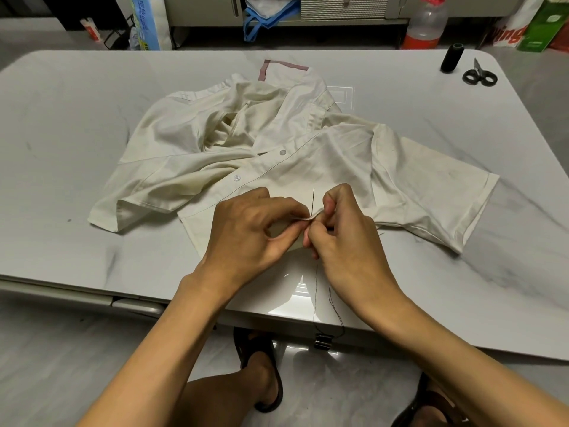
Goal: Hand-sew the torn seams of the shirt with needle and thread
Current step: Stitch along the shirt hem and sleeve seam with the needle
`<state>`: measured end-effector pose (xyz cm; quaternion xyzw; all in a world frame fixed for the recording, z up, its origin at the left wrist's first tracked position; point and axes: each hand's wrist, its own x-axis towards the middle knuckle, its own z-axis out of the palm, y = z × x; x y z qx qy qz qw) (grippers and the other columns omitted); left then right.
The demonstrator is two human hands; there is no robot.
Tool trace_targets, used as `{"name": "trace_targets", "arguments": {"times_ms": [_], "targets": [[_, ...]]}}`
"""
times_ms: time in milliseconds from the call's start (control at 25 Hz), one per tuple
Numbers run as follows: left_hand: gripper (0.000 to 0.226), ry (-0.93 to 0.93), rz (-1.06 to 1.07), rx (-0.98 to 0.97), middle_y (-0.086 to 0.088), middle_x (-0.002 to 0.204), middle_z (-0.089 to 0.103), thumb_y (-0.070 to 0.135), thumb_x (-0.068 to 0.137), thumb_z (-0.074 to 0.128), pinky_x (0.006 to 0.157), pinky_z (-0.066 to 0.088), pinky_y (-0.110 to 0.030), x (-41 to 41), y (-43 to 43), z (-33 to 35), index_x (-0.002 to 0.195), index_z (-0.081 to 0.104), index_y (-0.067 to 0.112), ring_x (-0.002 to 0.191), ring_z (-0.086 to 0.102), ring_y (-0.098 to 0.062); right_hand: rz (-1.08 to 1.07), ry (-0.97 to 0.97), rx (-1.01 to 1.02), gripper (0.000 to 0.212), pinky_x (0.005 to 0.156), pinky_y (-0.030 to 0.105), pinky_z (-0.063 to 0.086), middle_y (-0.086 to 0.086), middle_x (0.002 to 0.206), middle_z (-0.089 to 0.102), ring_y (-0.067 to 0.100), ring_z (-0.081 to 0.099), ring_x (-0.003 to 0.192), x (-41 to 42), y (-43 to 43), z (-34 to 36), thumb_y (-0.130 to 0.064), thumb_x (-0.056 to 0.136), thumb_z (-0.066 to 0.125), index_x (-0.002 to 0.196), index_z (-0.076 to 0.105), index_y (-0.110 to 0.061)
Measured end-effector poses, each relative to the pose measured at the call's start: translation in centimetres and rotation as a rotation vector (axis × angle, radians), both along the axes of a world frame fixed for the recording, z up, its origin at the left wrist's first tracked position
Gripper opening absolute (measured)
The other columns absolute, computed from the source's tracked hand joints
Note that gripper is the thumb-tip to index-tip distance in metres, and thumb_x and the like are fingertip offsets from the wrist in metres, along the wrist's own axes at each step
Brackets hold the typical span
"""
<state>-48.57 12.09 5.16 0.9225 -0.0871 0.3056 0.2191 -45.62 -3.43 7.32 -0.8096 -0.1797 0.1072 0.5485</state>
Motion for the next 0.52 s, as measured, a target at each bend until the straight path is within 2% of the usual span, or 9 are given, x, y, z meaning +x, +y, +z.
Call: {"name": "trace_targets", "arguments": {"times_ms": [160, 280, 360, 440, 520], "targets": [[0.011, 0.008, 0.026, -0.025, 0.014, 0.073, 0.070, 0.031, 0.083, 0.074, 0.053, 0.048, -0.034, -0.1, 0.5, 0.2, 0.085, 0.078, 0.020, 0.063, 0.060, -0.016, 0.021, 0.042, 0.044, 0.022, 0.059, 0.029, 0.050, 0.002, 0.072, 0.067, 0.016, 0.063, 0.061, 0.0, -0.3, 0.1, -0.002, 0.095, 0.048, 0.088, 0.039, -0.021], [0.008, 0.030, 0.080, -0.097, 0.019, 0.071, 0.057, 0.028, 0.082, 0.075, 0.056, 0.045, -0.029, -0.3, 0.7, 0.1, 0.085, 0.077, 0.020, 0.064, 0.054, -0.009, -0.051, -0.153, -0.090, 0.006, 0.069, 0.033, 0.050, -0.006, 0.077, 0.069, 0.010, 0.064, 0.072, 0.6, -1.2, 0.2, -0.020, 0.095, 0.057, 0.097, 0.051, -0.023], [0.008, 0.033, 0.072, -0.129, 0.021, 0.074, 0.056, 0.025, 0.083, 0.076, 0.059, 0.043, -0.027, -0.3, 0.7, 0.1, 0.086, 0.077, 0.018, 0.066, 0.051, -0.007, -0.155, -0.280, -0.102, 0.004, 0.076, 0.035, 0.048, -0.009, 0.086, 0.067, 0.011, 0.060, 0.082, 1.8, -1.7, 0.5, -0.023, 0.095, 0.059, 0.097, 0.062, -0.023], [0.007, 0.025, 0.051, -0.132, 0.018, 0.076, 0.062, 0.022, 0.083, 0.077, 0.060, 0.044, -0.028, -0.3, 0.6, 0.1, 0.086, 0.076, 0.016, 0.067, 0.053, -0.009, -0.152, -0.264, -0.094, 0.011, 0.084, 0.028, 0.043, -0.010, 0.097, 0.064, 0.010, 0.056, 0.095, 2.9, -1.8, 0.5, -0.025, 0.094, 0.060, 0.092, 0.071, -0.024], [0.008, 0.015, 0.036, -0.120, 0.011, 0.079, 0.071, 0.022, 0.084, 0.077, 0.061, 0.048, -0.034, -0.2, 0.5, 0.0, 0.086, 0.076, 0.014, 0.068, 0.059, -0.016, -0.060, -0.157, -0.111, 0.013, 0.088, 0.026, 0.041, -0.013, 0.103, 0.064, 0.007, 0.056, 0.103, 3.5, -1.4, 0.3, -0.030, 0.090, 0.065, 0.084, 0.077, -0.028]]}}
